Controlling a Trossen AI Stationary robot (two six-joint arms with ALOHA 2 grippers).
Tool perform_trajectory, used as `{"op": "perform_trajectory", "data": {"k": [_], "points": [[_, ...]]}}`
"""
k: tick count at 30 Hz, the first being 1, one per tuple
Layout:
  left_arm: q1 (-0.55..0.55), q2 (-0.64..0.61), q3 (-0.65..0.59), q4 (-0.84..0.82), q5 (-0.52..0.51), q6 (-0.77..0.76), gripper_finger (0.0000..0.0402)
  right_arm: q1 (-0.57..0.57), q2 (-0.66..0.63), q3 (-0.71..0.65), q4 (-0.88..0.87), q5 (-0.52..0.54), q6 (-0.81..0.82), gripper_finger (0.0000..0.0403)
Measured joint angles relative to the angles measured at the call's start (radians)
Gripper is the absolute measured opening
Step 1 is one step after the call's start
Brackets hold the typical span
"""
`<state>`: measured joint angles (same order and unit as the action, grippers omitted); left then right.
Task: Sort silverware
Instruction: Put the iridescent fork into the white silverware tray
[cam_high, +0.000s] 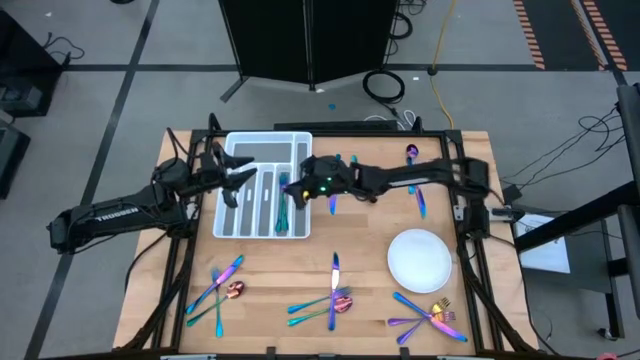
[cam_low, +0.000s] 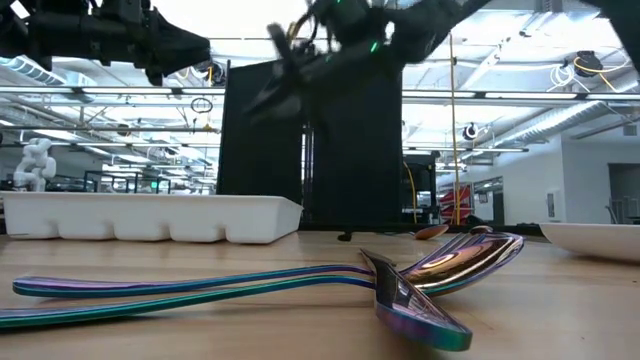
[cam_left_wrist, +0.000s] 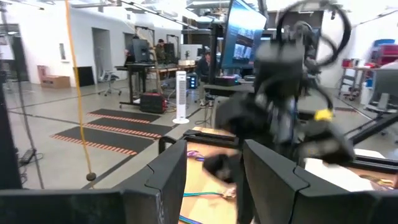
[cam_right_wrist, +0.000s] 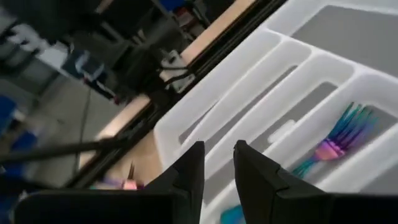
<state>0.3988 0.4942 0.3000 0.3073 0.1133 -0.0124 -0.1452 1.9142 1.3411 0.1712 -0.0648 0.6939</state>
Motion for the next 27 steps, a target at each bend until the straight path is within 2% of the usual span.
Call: {"op": "perform_trajectory", "data": {"k": [6,10,17,22,25,27], "points": [[0.000,0.000,0.000,0.006,0.018,-0.009,0.0160,0.080,-0.171,0.001,-0.358,-0.020,-0.054,0.0072],[-0.002,0.003,-0.001,-0.019,0.074,-0.034,0.0160,0.162,-0.243,0.001,-0.607,-0.025,-0.043,0.0072],[-0.002,0.002,-0.001,0.007,0.185,-0.062,0.0160,0.361,-0.278,0.000,-1.019,-0.059,0.169,0.0072],[-0.008,0.003,-0.001,0.008,0.223,-0.117,0.0160,0.500,-0.278,0.000,-1.161,-0.154,0.311,0.0072],[-0.032,0.003,-0.001,0.013,0.232,-0.140,0.0160,0.575,-0.278,0.000,-1.216,-0.201,0.315,0.0072],[-0.056,0.003,-0.001,0.014,0.233,-0.140,0.0160,0.626,-0.278,0.000,-1.254,-0.203,0.263,0.0072]]}}
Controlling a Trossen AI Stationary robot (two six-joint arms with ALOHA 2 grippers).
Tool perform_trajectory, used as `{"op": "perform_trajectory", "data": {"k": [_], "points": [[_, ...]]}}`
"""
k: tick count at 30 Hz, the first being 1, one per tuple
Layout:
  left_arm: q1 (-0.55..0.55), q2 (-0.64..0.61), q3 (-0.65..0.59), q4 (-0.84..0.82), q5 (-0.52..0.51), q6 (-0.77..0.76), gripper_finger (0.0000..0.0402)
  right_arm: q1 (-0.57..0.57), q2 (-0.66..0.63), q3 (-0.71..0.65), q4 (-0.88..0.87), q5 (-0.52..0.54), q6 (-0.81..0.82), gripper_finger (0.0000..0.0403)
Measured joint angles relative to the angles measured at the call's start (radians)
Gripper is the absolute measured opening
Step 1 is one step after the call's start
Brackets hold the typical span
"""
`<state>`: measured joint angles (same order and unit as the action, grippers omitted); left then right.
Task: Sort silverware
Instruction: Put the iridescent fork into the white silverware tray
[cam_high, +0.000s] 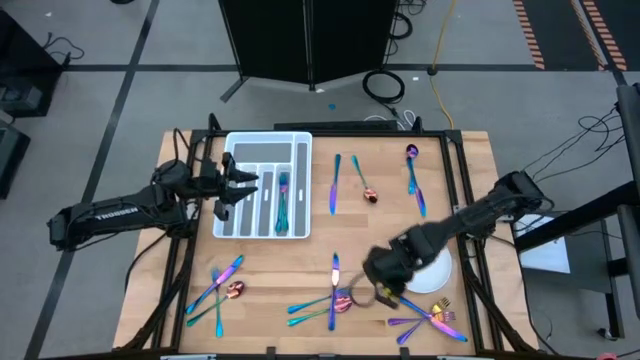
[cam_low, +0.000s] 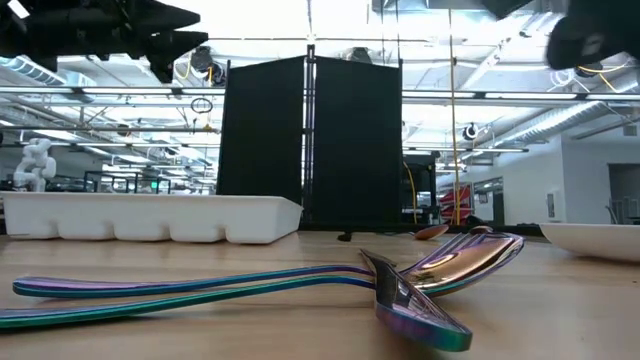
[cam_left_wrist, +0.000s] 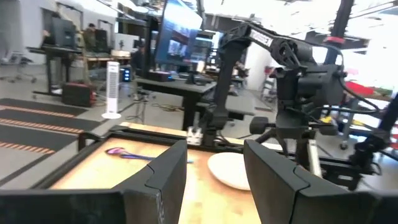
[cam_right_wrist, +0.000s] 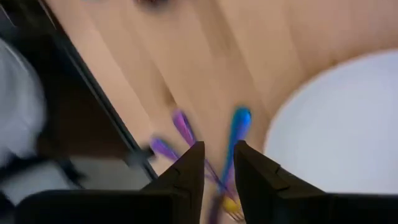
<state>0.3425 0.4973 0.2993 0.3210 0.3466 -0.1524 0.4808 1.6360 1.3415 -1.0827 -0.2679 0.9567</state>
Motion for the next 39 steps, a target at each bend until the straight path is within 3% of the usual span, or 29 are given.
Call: {"op": "perform_trajectory", "data": {"k": [8,19,39], "points": [[-0.106,0.001,0.000,0.012,-0.008,0.001,0.0160,0.166,0.000,0.000,0.050,0.007,-0.320,0.0072],[-0.165,0.060,0.000,0.146,-0.016,0.052,0.0160,0.288,0.110,0.000,0.092,0.006,-0.504,0.0072],[-0.166,0.197,0.000,0.361,-0.023,0.114,0.0160,0.380,0.297,0.000,0.200,0.000,-0.584,0.0072]]}}
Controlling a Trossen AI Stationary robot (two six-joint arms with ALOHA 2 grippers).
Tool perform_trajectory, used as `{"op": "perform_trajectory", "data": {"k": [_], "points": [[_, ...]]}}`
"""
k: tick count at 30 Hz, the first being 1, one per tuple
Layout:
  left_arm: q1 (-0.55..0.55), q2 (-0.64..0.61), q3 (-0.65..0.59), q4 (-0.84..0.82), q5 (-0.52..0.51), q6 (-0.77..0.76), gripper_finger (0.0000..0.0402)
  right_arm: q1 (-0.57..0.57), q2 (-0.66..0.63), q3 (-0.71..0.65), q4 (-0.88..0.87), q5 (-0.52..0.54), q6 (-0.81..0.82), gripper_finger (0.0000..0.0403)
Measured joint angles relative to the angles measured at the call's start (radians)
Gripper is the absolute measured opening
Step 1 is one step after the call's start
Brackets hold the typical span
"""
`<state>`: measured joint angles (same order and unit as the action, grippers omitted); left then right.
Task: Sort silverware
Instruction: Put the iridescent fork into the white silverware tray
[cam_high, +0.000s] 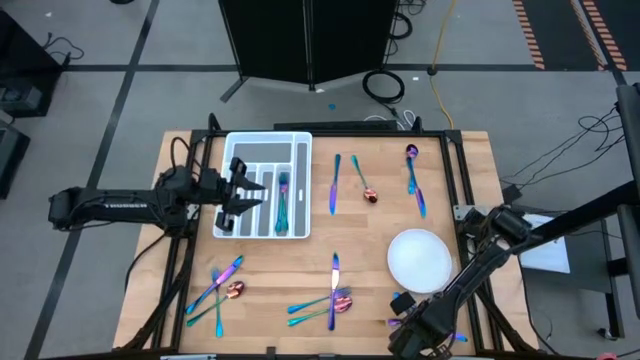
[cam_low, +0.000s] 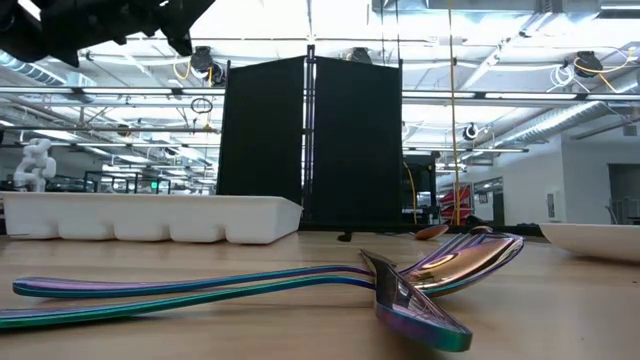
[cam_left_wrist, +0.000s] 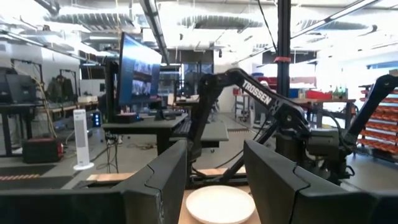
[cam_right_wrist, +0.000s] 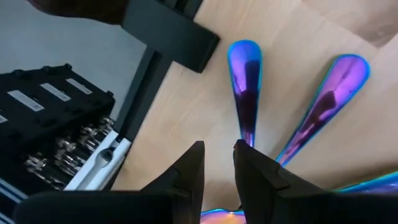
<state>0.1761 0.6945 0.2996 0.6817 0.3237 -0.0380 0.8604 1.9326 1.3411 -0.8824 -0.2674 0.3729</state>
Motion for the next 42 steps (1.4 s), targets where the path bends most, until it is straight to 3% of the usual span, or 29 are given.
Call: {"op": "perform_trajectory", "data": {"k": [13,25,34,42], "points": [[0.000,0.011,0.000,0.036,0.000,0.000,0.0160,-0.004,0.031,-0.001,-0.011,0.011,-0.056,0.0072],[0.000,0.011,0.000,0.035,0.000,-0.002,0.0160,-0.002,0.025,-0.094,0.048,-0.002,-0.046,0.0071],[0.000,0.025,0.000,0.035,0.001,-0.006,0.0160,-0.011,0.023,-0.096,0.046,0.006,-0.046,0.0011],[0.000,0.026,0.000,0.035,0.001,-0.007,0.0160,-0.038,-0.008,-0.101,0.063,0.057,-0.023,0.0009]]}}
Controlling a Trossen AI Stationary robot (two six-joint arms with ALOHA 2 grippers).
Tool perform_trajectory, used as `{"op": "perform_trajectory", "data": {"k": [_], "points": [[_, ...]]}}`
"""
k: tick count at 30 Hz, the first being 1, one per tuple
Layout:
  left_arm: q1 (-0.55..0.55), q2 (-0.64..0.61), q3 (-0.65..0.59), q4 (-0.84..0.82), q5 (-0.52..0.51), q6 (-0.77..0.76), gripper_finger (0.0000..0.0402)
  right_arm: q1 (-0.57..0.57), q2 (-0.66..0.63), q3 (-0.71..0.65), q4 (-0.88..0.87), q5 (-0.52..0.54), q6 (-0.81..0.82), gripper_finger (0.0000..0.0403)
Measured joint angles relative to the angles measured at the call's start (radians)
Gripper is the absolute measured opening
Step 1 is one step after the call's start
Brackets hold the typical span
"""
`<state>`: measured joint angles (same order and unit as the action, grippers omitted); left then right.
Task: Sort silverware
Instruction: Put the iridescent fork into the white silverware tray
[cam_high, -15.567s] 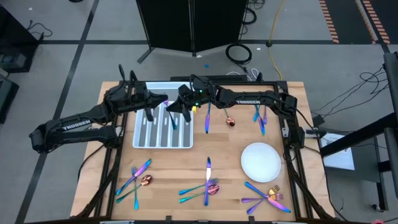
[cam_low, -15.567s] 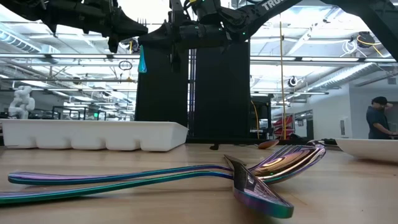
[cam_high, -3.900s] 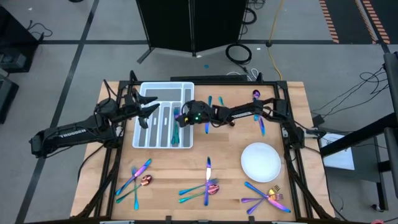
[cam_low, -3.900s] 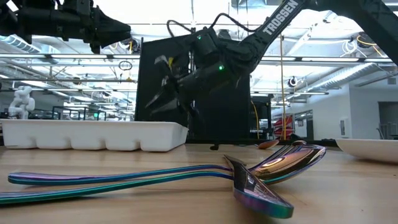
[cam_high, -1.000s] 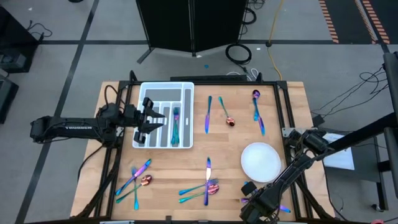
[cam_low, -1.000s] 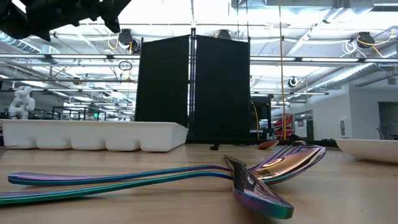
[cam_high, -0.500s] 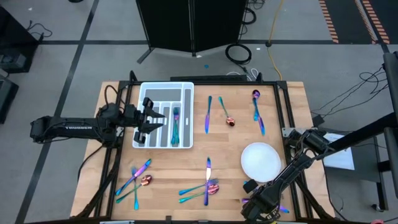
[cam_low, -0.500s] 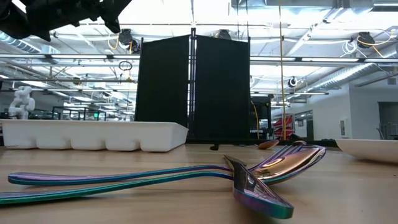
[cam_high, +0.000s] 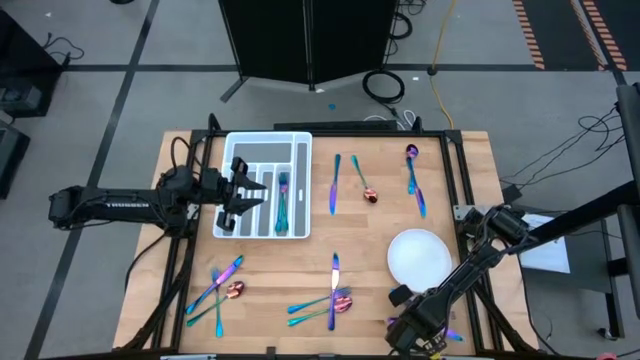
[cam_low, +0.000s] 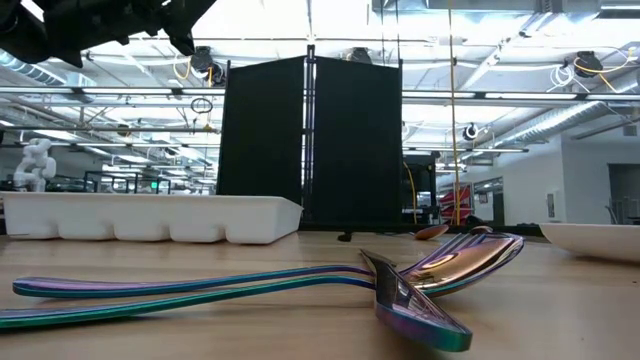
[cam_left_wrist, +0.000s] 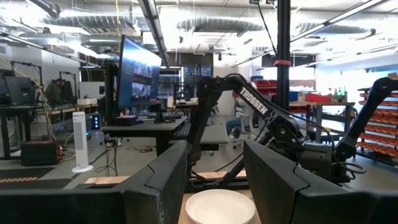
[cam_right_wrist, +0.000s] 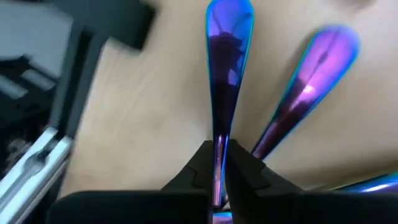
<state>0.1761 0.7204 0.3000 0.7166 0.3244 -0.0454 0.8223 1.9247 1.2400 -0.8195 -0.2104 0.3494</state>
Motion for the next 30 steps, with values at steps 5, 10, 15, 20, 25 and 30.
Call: {"op": "perform_trajectory", "data": {"k": [5,10,15,20,25,30], "points": [[0.000,0.000,0.000,0.000,0.000,0.000,0.0160,-0.023,-0.061,0.000,0.046,0.071,0.021,0.0006],[0.000,0.000,0.000,0.000,0.000,-0.001,0.0160,-0.044,-0.133,0.001,0.139,0.189,0.045,0.0006],[0.000,0.000,0.000,0.000,0.000,-0.001,0.0160,-0.051,-0.199,0.002,0.226,0.271,0.089,0.0005],[0.000,0.000,0.000,0.001,0.000,-0.002,0.0160,-0.051,-0.247,0.003,0.285,0.294,0.136,0.0005],[0.000,0.000,0.000,0.002,0.000,-0.002,0.0160,-0.049,-0.284,0.003,0.308,0.323,0.171,0.0005],[0.000,0.000,0.000,0.002,0.001,-0.002,0.0160,-0.048,-0.326,0.003,0.376,0.412,0.130,0.0004]]}}
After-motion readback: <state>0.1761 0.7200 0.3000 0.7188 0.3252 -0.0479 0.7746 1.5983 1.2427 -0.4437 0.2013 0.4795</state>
